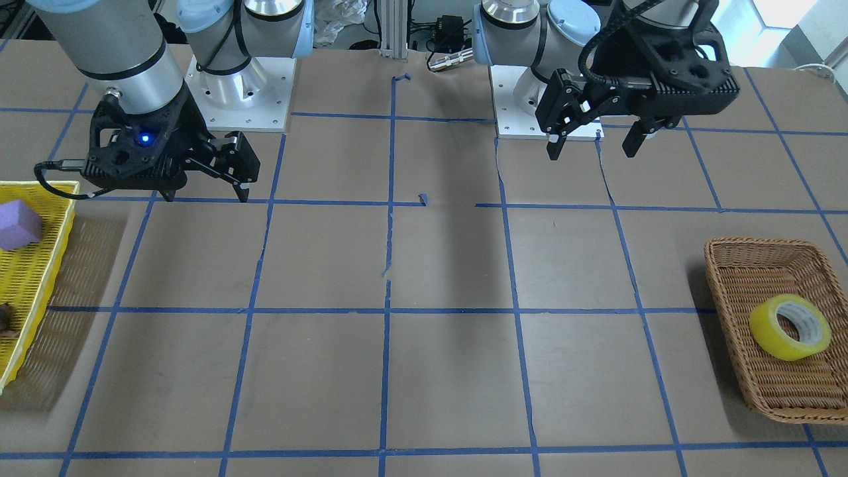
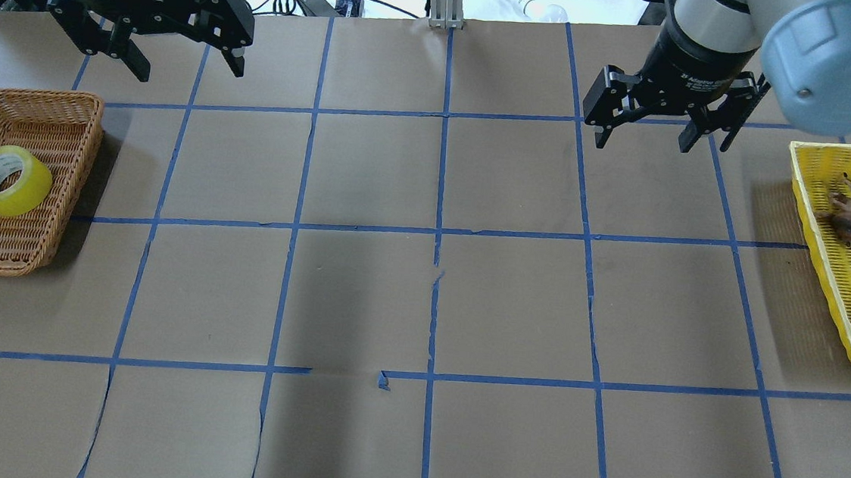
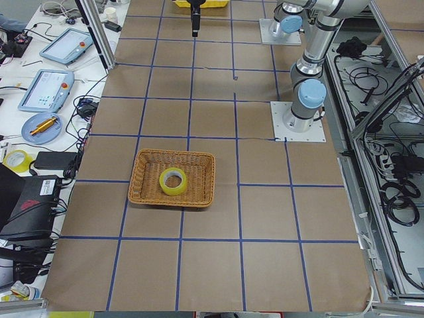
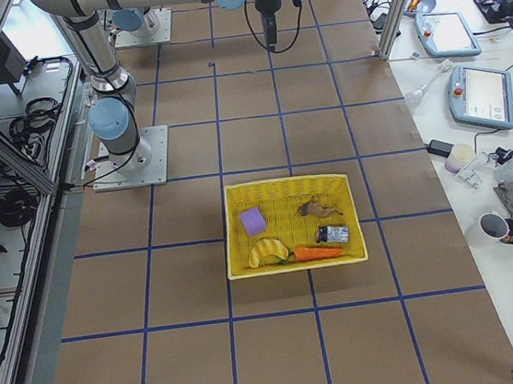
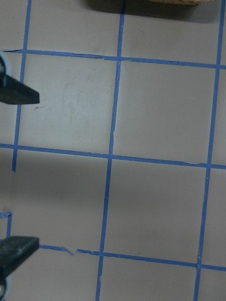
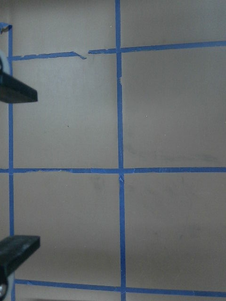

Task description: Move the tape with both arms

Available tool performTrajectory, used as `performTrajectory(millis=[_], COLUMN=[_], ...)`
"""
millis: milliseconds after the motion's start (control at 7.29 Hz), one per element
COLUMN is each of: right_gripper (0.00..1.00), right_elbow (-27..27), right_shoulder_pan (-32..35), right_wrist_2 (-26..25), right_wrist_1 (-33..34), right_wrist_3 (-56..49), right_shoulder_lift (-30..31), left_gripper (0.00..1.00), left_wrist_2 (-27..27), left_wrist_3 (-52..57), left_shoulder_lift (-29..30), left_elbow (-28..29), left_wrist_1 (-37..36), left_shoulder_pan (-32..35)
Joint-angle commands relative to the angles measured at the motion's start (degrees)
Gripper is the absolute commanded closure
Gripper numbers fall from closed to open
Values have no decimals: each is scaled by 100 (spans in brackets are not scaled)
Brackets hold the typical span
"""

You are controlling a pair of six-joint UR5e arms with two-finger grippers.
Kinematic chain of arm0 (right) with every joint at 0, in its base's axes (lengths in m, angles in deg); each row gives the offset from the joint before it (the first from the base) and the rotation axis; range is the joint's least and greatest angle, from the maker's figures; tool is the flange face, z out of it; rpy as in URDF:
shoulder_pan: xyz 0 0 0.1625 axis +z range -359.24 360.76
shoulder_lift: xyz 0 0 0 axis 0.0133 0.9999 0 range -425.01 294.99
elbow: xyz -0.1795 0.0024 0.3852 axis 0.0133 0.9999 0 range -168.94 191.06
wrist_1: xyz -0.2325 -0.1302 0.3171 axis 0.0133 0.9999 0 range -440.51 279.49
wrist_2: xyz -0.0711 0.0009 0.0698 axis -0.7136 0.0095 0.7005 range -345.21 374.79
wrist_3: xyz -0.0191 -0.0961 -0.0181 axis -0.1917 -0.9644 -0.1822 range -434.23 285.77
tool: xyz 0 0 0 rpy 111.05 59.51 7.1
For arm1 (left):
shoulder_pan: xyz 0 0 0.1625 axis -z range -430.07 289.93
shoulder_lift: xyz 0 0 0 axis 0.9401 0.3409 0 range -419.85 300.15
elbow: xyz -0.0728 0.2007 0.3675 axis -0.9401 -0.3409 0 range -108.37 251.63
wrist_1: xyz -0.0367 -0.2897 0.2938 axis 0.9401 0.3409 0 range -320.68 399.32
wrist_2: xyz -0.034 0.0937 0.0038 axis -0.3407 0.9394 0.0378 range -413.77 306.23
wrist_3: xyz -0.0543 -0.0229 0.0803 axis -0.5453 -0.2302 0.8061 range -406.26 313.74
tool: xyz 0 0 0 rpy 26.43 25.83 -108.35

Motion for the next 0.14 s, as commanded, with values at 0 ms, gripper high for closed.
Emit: performTrajectory(millis=[0], right_gripper=[0], right_elbow=[-13], right_shoulder_pan=[7], right_wrist_2=[0], right_wrist_1=[7], right_wrist_3=[2], right_shoulder_lift=[13], left_gripper=[0], left_wrist_2=[20], left_wrist_3=[7], left_shoulder_lift=[-170], left_elbow=[-234], left_wrist_1=[-29], left_shoulder_pan=[24])
